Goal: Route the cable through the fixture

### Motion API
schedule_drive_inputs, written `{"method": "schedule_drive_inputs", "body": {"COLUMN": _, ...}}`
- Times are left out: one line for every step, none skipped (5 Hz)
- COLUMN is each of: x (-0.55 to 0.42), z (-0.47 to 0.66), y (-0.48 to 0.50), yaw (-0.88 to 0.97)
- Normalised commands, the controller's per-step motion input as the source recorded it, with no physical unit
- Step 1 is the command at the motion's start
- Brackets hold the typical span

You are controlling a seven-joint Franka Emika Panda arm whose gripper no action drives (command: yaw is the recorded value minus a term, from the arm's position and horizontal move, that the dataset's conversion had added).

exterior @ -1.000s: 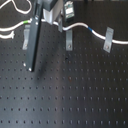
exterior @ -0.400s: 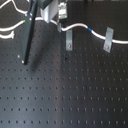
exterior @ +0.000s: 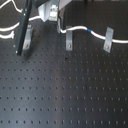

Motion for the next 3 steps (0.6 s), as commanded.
{"method": "schedule_drive_inputs", "body": {"x": -0.019, "z": 0.31, "y": -0.020, "yaw": 1.00}}
{"method": "schedule_drive_inputs", "body": {"x": -0.021, "z": 0.31, "y": -0.017, "yaw": 1.00}}
{"method": "schedule_drive_inputs", "body": {"x": 0.000, "z": 0.00, "y": 0.000, "yaw": 0.07}}
